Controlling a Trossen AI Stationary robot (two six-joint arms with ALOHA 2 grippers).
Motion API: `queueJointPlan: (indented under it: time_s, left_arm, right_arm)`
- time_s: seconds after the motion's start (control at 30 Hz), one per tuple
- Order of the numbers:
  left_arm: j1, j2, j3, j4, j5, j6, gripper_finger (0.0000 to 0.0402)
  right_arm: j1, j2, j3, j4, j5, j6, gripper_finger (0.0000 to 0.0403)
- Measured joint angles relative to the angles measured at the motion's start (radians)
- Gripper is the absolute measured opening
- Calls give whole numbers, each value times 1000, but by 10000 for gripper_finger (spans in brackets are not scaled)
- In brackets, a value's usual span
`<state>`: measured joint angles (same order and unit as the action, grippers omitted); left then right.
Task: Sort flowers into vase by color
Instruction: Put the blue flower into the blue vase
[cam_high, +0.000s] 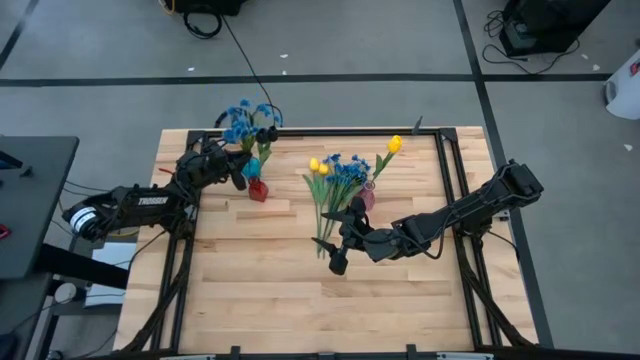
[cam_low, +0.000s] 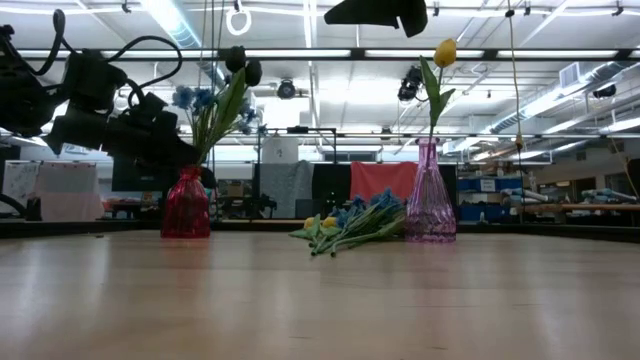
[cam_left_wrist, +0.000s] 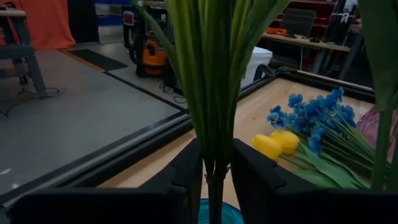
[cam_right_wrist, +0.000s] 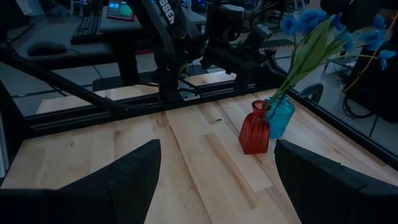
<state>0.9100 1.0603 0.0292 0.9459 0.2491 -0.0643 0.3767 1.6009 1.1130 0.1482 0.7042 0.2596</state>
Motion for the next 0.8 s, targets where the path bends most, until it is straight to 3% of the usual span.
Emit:
queueJointPlan:
  time_s: [0.23, 0.8]
  left_arm:
    - [0, 0, 0, 5, -3, -1, 123]
    - [0, -55, 0, 2, 2, -24, 125]
  right_arm:
    - [0, 0, 0, 0, 0, 0, 323]
    - [0, 0, 0, -1, 0, 3, 323]
